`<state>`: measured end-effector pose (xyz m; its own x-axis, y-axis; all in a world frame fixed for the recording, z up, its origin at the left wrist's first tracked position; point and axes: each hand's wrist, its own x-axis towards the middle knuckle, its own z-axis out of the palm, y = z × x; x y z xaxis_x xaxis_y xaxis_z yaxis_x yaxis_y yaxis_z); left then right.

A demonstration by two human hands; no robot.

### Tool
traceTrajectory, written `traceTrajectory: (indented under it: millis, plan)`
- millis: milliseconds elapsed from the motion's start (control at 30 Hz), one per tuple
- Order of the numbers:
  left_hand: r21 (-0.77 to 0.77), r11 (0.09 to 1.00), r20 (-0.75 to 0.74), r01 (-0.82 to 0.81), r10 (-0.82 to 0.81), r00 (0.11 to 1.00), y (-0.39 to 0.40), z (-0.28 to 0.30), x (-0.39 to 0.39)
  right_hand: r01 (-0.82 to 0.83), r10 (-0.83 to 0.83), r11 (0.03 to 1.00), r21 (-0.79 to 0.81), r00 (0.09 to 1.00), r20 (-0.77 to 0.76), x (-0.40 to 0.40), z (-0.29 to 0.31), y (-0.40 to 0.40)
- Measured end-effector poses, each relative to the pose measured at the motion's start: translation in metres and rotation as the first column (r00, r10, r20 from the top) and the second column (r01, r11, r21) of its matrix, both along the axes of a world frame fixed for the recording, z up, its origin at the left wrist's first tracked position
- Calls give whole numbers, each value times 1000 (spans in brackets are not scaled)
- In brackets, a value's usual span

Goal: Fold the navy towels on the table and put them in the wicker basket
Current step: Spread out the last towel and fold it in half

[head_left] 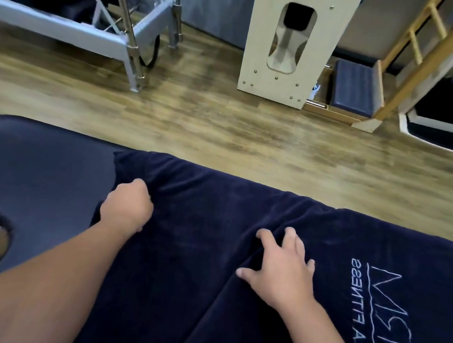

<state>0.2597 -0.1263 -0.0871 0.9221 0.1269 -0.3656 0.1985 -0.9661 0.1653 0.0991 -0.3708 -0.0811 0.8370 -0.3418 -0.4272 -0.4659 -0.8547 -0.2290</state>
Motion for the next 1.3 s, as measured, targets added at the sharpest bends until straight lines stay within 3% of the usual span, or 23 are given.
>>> traceTrajectory:
  millis: [100,233,267,333,400,467,533,600,833,933,1067,1200,1300]
  plan:
    - [-32,999,37,30,-28,999,1,-2,34,4,-5,998,59,1000,25,2,3,-3]
    - [-178,979,211,-102,139,967,-1,8,113,-114,107,987,111,992,72,5,5,-4]
    - [-211,973,215,-89,135,967,-6,9,126,-142,138,984,105,989,45,8,4,-2]
    - [-194,981,80,30,-15,997,-21,8,127,-147,151,985,88,988,-33,14,-1,7]
    - [-30,981,-29,189,-190,981,-33,2,101,-143,146,989,45,986,-77,19,-8,17]
    - [109,918,28,381,-386,922,-40,-5,59,-131,131,991,10,987,-92,25,-12,21]
    - [55,846,96,530,-533,841,-42,-10,11,-126,126,992,2,987,-99,30,-12,19]
    - [8,819,85,574,-572,816,-30,-21,-27,-128,129,992,13,986,-104,32,-11,18]
    - [77,804,169,589,-593,787,42,-39,-101,-69,65,997,-34,992,-107,28,-10,30]
    - [135,832,174,538,-554,814,62,-37,-139,-38,35,998,-59,998,-56,9,-9,50]
    - [146,897,189,416,-438,879,90,-30,-188,-142,144,987,-76,989,28,-38,-7,89]
    - [170,985,87,39,-55,995,119,-5,-233,-338,343,937,-86,938,53,-101,-7,136]
    - [127,974,13,-187,187,982,142,8,-254,-438,450,889,-134,890,74,-145,-14,162]
